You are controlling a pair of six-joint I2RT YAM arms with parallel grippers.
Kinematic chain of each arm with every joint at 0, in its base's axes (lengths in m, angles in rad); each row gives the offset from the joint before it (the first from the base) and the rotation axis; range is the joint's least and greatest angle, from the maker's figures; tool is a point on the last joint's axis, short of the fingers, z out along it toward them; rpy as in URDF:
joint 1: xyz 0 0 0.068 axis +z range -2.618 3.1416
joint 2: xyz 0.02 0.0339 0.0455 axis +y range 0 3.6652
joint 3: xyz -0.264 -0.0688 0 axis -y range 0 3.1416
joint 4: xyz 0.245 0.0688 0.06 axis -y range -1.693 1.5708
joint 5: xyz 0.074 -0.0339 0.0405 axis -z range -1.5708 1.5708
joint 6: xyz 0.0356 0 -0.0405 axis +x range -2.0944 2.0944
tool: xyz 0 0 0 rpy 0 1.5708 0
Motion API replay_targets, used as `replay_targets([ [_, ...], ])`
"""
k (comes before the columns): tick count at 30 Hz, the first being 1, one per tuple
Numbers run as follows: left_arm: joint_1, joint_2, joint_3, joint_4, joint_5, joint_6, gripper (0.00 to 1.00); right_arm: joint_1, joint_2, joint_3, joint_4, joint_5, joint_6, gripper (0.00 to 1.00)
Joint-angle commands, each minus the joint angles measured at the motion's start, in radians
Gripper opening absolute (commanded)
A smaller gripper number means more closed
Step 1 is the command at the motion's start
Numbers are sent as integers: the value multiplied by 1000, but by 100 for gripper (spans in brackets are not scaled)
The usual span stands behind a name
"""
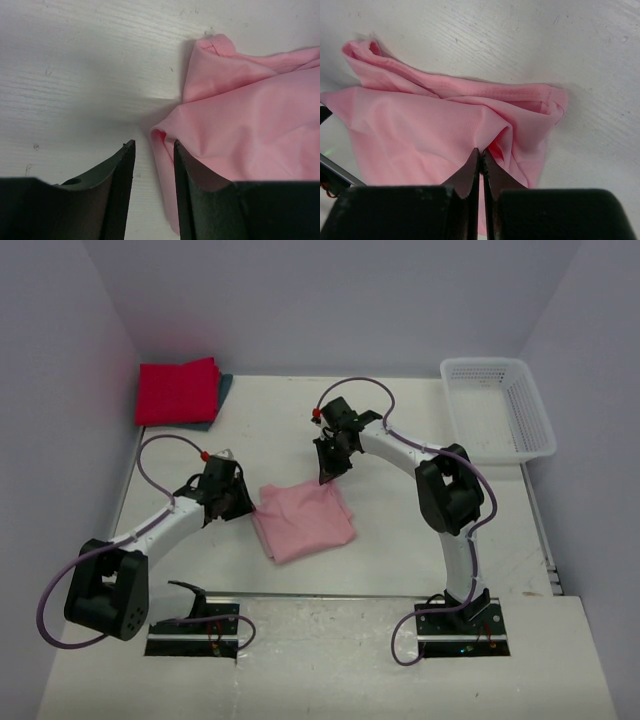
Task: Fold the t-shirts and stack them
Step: Fold the long partially folded tshirt into a neat square
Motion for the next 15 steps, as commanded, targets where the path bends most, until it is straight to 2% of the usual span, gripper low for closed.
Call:
replay_targets([
  [1,9,-26,55,23,17,1,38,2,-3,16,4,-8,-18,0],
  [15,9,103,67,93,57,9,38,2,0,27,-10,-5,-21,0],
])
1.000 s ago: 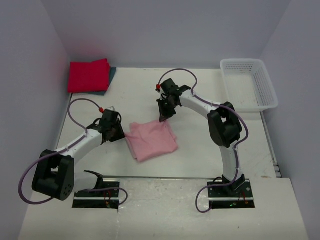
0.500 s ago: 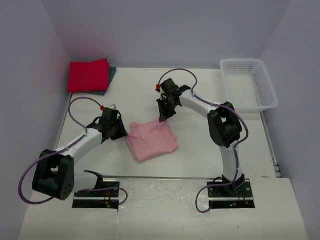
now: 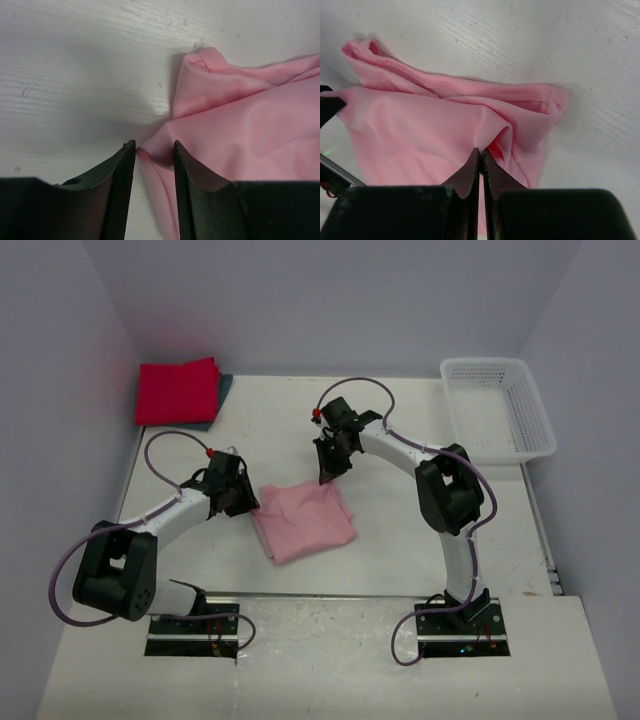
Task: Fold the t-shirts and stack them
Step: Fold the long partially folded tshirt into a neat square
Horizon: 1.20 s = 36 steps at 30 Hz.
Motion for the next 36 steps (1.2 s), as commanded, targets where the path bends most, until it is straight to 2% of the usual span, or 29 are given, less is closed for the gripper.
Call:
replay_targets([
  [1,6,19,18,59,37,4,38,2,2,29,-10,-5,-21,0],
  [5,6,19,18,63,47,4,36,2,11,30,-11,-5,-21,0],
  [7,6,17,21,63,53,4,29,2,16,30,-10,-7,-20,0],
  [8,7,16,23,63,54,6,26,1,16,30,-10,-4,-20,0],
  [9,6,14,23,63,60,6,14,2,16,27,-10,-4,-20,0],
  [11,7,5,27,59,70,10,0,2,8,21,-8,13,-18,0],
  [16,6,-54,32,40,102,26,0,5,-41,-22,-1,65,-1,0],
  [26,6,-194,50,-10,211,75,0,62,-426,-301,49,174,56,0],
  [36,-12,-187,72,59,361,99,0,122,-618,-421,7,240,106,0],
])
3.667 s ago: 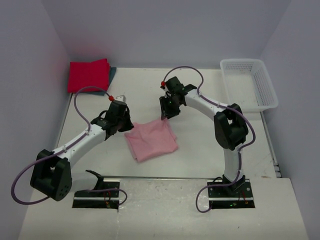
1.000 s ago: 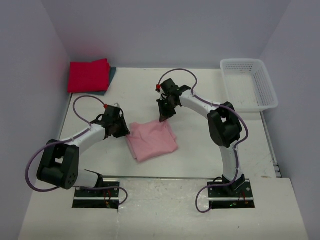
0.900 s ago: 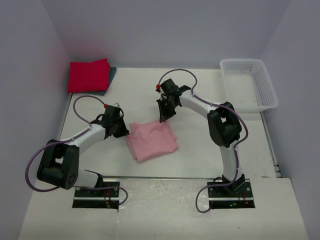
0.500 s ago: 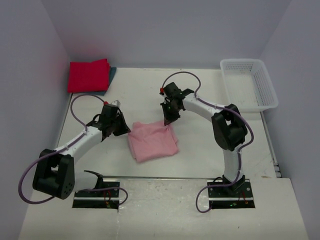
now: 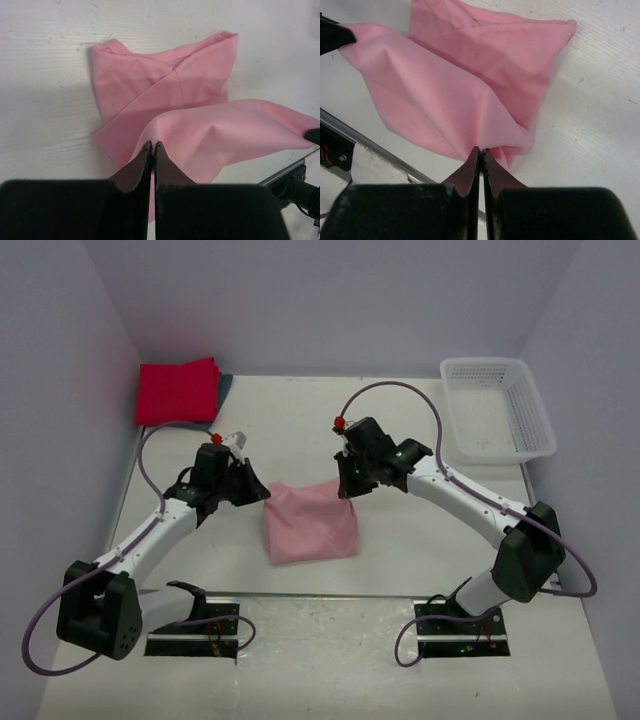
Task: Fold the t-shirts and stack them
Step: Fold the long partially folded tshirt into a neat square
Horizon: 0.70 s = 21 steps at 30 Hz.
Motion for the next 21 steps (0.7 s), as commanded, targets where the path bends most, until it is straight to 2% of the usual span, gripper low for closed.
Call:
replay_targets([
  [1,-8,20,49,60,100,36,0,7,-45,-29,-14,54,36,0],
  [10,-25,145,115,140,117,16,0,7,-14,-27,-28,115,66,0],
  [21,-27,273,172,184,81,25,0,-51,198,80,15,99,32,0],
])
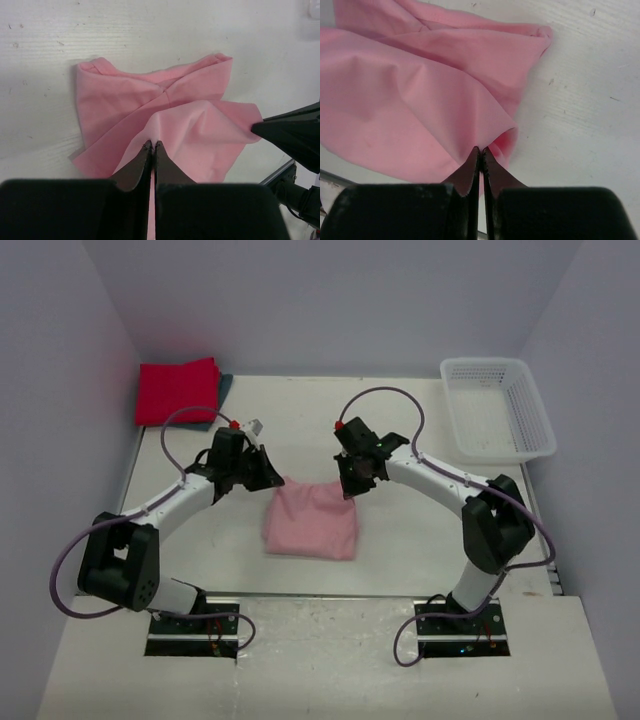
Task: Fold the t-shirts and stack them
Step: Fold the long partially folded tshirt into a neat square
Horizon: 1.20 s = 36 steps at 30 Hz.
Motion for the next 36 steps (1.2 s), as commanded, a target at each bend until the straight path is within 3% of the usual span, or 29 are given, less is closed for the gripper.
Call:
replay_targets([
  [1,-5,39,53,68,-4,31,0,-16,49,75,28,17,-10,0],
  [20,-1,351,277,81,-65,91,0,-151,226,199,22,17,-27,0],
  [36,47,472,382,91,-125,130,1,-242,372,291,-12,57,-6,0],
])
